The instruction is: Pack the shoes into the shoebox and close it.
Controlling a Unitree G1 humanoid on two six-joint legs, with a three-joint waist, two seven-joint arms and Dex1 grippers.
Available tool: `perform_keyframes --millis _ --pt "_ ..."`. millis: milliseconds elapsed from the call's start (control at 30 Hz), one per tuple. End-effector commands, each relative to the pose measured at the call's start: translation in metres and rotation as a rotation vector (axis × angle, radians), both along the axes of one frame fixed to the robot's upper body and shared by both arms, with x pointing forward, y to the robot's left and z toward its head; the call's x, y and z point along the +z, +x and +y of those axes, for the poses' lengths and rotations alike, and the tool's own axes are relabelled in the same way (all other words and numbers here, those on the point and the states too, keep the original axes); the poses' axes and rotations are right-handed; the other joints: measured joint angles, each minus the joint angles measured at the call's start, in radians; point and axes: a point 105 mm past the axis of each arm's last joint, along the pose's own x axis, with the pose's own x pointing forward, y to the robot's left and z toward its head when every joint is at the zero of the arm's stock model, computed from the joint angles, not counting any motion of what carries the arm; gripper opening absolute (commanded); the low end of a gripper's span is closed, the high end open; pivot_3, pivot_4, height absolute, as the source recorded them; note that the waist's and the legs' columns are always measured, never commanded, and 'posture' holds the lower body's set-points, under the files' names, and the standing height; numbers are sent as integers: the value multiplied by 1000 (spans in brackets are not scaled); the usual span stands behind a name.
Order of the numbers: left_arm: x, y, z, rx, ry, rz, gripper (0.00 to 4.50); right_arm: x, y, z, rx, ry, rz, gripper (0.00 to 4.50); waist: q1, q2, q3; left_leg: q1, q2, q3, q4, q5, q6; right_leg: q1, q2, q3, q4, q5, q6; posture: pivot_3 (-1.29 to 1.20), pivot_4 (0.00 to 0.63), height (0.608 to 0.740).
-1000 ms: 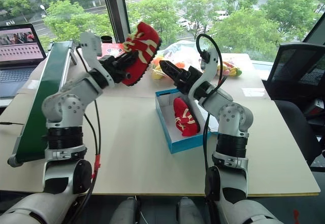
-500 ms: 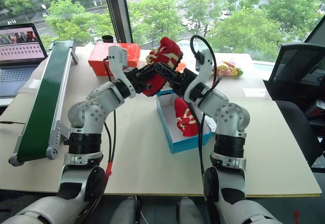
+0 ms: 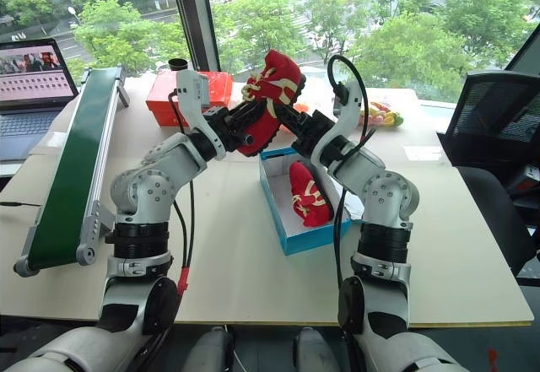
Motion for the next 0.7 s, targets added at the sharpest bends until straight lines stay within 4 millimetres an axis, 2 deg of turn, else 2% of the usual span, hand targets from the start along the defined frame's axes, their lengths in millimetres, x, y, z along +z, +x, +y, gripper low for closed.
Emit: perform_keyframes --millis 33,67,200,300,400,500,567,700 --pt "-1 -9 13 6 157 -68 3691 34 -11 3 -6 -124 -180 203 -3 1 1 0 0 0 0 0 0 0 0 0 0 0 0 0 150 739" --pt "-10 -14 27 9 228 -63 4101 34 -12 2 -6 -207 -199 203 -3 1 1 0 0 0 -1 0 0 0 0 0 0 0 0 0 150 739" --pt "-45 -30 87 74 487 -20 4101 30 -16 -9 16 -429 -211 203 -14 3 2 0 0 1 -3 0 0 -1 0 1 -2 0 0 0 150 739" --pt "-53 -41 107 92 536 4 4101 12 -19 -19 47 -516 -147 203 -10 3 2 0 1 1 -5 0 0 -1 0 1 -4 -1 -1 0 150 739" --pt "-56 -49 106 69 527 10 4101 -4 -22 -28 76 -559 -99 203 8 3 2 -1 1 1 -4 0 0 0 0 0 -7 -1 -1 0 150 739" --pt "-61 -50 99 65 531 14 4101 -14 -29 -31 144 -480 -17 203 17 3 2 -2 0 1 -3 0 1 1 0 0 -8 -1 -1 0 150 739" --pt "-65 -51 92 55 529 15 4101 -27 -34 -36 164 -521 -3 203 18 3 2 -2 0 1 -3 0 1 1 0 0 -8 -1 -1 0 150 739" --pt "-66 -54 83 35 498 22 4101 -27 -33 -42 152 -451 42 203 18 3 2 -1 0 1 -3 -1 1 1 0 0 -8 -1 -1 0 150 739"
